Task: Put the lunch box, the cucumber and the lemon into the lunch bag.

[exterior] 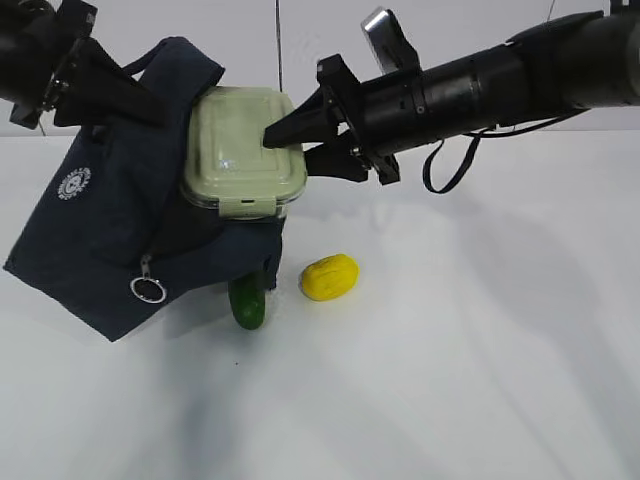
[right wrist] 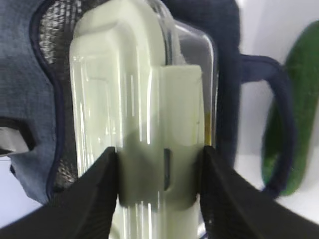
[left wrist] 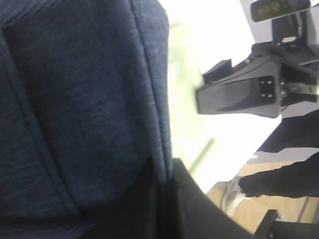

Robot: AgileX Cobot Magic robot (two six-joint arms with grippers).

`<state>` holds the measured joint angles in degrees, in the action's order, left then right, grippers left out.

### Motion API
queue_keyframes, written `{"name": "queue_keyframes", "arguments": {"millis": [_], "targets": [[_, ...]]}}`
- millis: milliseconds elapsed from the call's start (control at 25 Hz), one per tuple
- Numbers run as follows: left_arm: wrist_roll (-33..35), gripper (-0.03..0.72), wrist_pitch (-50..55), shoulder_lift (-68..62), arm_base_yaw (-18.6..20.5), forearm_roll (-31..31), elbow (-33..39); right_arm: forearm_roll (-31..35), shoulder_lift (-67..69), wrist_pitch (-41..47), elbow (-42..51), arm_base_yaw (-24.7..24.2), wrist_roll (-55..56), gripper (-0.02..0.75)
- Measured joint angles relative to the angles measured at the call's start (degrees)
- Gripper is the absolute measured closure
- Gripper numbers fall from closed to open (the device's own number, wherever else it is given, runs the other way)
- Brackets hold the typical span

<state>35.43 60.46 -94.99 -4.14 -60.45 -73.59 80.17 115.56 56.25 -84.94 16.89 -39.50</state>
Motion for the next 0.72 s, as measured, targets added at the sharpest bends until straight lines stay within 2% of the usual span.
{"name": "queue_keyframes", "arguments": {"millis": [320,720], "targets": [[2.6,0.686,0.2,-2.7,-0.1,-6.4,0.0,0.0,4.1,-0.8,-4.9,3.5,1.6,0.369],[3.1,0.687,-0.3,-4.8,-0.2,-6.8,0.0,0.8,8.0,-3.0,-6.6,7.0,2.0,0.369]]}}
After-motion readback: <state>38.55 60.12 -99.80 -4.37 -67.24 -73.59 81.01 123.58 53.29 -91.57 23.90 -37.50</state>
